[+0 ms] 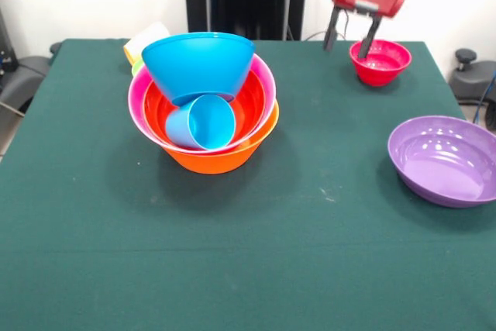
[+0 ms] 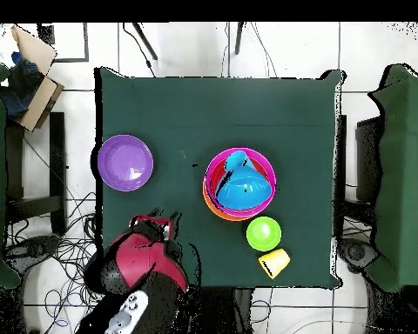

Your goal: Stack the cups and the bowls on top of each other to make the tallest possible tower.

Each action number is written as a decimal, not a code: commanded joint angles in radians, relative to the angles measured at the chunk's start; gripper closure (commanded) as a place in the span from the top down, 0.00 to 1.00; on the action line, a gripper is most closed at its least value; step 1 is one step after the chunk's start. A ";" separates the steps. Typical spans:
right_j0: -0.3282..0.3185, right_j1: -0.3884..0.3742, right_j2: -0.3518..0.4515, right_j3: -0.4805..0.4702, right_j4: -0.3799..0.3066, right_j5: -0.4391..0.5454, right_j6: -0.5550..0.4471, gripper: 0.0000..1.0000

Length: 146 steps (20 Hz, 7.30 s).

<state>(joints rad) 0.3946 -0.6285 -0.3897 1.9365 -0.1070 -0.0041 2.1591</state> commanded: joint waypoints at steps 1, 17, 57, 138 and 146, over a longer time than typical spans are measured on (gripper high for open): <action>0.007 -0.191 0.079 0.179 -0.051 0.025 0.110 1.00; 0.202 0.062 -0.171 0.210 0.083 -0.573 0.145 1.00; -0.352 -0.178 0.390 0.068 -0.198 0.363 -0.018 1.00; 0.062 0.153 0.144 0.132 -0.010 -0.084 0.190 1.00; 0.123 0.166 0.139 0.084 0.089 -0.018 0.179 1.00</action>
<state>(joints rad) 0.4939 -0.5135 -0.3122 2.0916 -0.1098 -0.0707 2.1593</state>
